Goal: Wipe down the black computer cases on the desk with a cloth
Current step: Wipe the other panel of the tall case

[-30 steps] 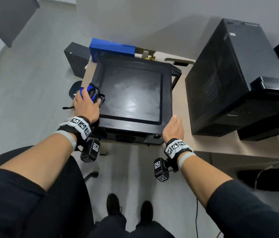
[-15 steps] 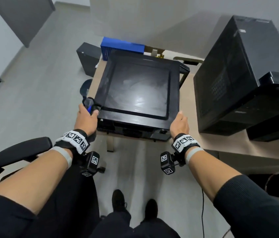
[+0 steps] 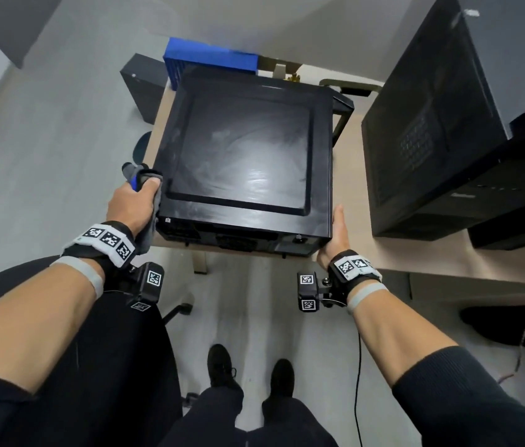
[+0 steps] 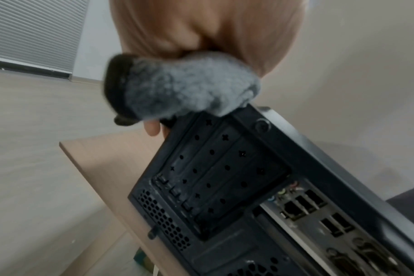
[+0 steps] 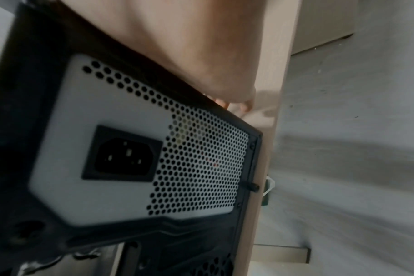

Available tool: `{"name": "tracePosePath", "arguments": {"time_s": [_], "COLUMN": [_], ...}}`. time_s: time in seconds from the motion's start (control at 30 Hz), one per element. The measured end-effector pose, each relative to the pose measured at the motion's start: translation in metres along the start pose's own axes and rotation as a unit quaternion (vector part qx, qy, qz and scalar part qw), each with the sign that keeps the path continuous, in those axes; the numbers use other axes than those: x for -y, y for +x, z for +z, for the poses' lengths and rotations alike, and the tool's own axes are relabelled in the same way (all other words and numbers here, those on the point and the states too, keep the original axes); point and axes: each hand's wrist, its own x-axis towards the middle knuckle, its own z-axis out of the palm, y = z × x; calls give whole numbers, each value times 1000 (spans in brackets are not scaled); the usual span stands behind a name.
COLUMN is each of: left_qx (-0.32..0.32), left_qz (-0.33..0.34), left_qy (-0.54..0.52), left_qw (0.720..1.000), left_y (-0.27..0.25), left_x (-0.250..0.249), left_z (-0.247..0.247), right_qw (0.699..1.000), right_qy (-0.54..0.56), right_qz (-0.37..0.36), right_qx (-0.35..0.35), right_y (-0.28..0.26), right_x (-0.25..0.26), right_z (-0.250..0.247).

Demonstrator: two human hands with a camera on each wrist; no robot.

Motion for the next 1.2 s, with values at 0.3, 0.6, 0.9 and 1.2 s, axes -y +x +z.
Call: {"name": "tracePosePath", "arguments": {"time_s": [0.3, 0.6, 0.9, 1.2], "left_qx": [84, 118, 176, 45], "left_qz": [-76, -157, -177, -124], "left_qy": [-166, -273, -343, -182], "left_qw": [980, 942, 905, 974], "left_y": [30, 25, 11, 17], "left_x": [24, 35, 58, 57], "left_z": [-16, -23, 19, 5], "right_qw": [989, 959, 836, 764], "right_qy": [-116, -243, -428, -507], "right_qz": [-87, -125, -295, -393], "right_qx": [-8, -81, -175, -72], "right_y": [50, -24, -134, -174], "right_x": [1, 42, 104, 77], "right_z": [-4, 61, 135, 218]}}
